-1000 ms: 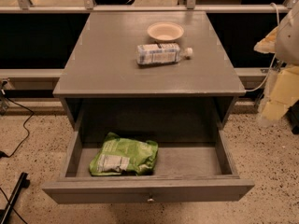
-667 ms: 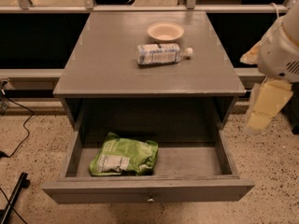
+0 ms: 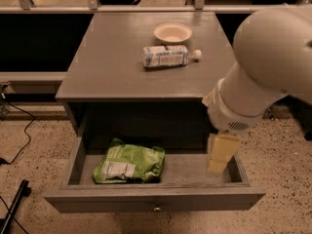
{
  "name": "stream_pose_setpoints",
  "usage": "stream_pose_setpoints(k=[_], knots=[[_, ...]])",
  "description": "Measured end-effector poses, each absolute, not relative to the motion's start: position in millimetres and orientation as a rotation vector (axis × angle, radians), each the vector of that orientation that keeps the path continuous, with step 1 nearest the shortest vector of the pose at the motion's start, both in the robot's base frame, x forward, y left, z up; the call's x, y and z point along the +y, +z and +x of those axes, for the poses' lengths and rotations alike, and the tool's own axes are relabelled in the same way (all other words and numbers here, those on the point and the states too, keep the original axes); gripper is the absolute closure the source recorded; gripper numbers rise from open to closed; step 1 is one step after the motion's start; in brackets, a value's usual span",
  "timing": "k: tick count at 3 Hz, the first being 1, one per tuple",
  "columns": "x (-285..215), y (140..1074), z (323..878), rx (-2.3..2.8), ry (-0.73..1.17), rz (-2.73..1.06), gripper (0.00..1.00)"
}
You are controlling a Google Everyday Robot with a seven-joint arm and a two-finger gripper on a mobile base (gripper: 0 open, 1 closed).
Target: Pick green rice chip bag from top drawer and place on counter
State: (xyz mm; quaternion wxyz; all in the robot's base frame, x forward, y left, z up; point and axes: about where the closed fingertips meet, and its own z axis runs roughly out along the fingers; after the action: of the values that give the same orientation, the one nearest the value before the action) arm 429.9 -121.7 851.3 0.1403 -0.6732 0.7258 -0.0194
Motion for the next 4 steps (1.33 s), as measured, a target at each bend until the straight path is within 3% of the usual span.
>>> stream_pose_setpoints(k=[1, 4], knots=[[-75, 800, 427, 2.015, -0.051, -2.057, 0.0], [-39, 759, 467, 1.999, -0.123, -2.161, 0.0]])
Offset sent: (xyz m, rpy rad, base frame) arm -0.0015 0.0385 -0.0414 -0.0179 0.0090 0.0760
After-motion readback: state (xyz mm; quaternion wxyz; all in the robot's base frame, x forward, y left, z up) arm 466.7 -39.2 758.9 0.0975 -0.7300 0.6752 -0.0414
